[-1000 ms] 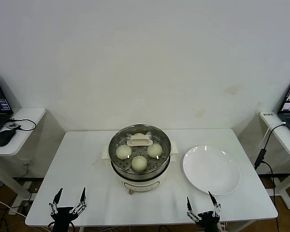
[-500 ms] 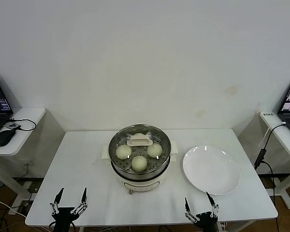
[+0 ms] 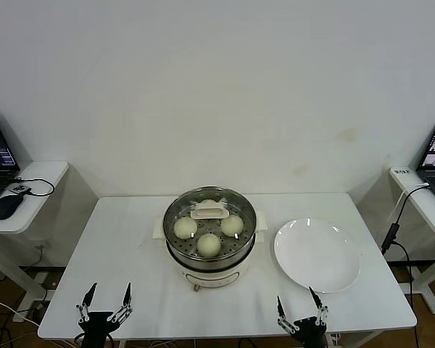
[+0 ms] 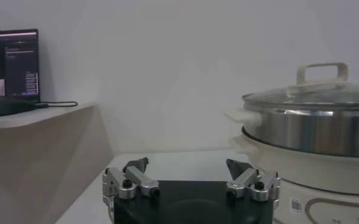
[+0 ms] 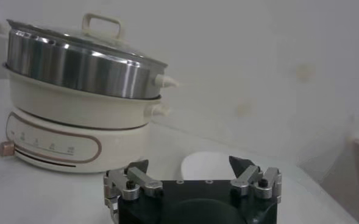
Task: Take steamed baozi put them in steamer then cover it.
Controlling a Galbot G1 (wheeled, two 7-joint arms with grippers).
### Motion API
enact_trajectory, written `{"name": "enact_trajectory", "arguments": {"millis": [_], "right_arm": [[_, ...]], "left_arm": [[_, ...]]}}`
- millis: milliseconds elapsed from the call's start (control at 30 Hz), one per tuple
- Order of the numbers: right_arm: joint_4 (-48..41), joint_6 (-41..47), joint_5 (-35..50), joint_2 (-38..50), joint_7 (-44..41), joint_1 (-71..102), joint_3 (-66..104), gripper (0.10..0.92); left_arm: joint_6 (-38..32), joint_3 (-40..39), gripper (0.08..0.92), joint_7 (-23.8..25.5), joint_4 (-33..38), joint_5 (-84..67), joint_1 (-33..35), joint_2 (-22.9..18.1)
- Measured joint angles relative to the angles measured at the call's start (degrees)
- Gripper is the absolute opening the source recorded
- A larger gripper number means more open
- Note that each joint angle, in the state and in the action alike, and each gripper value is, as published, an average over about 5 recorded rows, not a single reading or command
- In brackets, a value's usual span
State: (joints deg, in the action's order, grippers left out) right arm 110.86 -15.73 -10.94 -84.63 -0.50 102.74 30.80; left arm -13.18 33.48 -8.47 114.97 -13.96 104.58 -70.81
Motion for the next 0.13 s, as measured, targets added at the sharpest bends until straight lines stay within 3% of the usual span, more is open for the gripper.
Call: {"name": "enact_trajectory", "arguments": {"millis": [133], "right_arm": [[0.0,0.1,0.0,0.0,0.0,0.0,-0.1,0.822]], "left_arm": [[0.1,0.1,0.823,0.1,0.1,0.0,0.2,0.0]]}}
